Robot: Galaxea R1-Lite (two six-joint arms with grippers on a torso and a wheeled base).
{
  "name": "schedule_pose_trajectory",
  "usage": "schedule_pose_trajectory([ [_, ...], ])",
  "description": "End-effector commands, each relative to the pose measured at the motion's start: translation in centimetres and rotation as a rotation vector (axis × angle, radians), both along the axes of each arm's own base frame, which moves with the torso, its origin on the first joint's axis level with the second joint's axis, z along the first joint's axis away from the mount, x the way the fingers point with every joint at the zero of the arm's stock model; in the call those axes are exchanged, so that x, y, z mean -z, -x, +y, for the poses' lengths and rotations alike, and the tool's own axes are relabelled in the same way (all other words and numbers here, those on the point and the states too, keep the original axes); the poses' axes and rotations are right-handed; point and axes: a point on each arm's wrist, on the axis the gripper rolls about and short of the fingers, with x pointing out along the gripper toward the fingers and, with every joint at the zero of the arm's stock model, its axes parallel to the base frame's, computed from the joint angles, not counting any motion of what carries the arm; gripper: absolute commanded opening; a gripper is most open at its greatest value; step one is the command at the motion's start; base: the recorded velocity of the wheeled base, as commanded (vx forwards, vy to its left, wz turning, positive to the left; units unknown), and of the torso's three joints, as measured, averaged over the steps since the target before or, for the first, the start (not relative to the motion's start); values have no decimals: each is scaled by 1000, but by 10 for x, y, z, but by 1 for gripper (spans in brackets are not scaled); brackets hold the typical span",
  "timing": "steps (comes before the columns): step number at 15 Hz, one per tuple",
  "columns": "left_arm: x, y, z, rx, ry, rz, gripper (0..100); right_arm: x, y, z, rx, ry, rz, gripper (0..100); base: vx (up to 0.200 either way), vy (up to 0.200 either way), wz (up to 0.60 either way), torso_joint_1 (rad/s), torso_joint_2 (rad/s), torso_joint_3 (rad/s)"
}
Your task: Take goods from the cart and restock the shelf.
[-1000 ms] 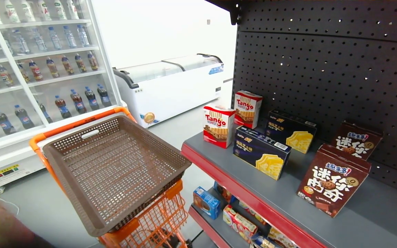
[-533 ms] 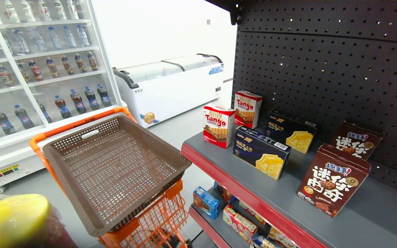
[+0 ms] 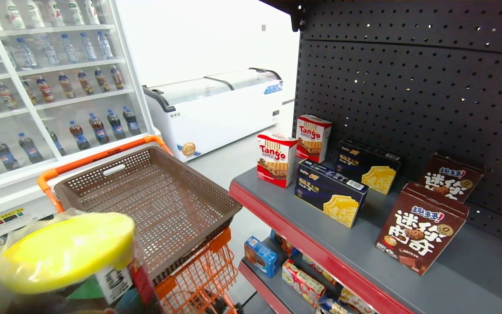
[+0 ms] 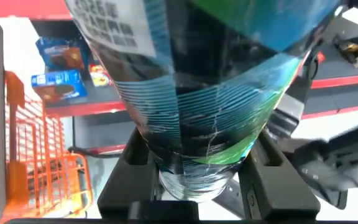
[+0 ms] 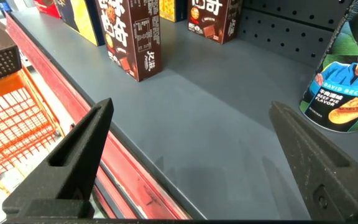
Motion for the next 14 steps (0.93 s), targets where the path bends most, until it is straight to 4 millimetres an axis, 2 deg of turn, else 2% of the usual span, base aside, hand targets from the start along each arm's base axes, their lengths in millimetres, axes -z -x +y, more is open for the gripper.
schedule_pose_trajectory([
  [1,-7,-20,-15,3,-24,27,0,0,0,0,0,0,1,100,0,0,0,0,0,0],
  [2,-9,-23,-17,2,-27,28,0,0,0,0,0,0,1,100,0,0,0,0,0,0],
  [14,-5,-24,-18,1,-40,39,0,0,0,0,0,0,2,100,0,0,-600,3,1,1],
])
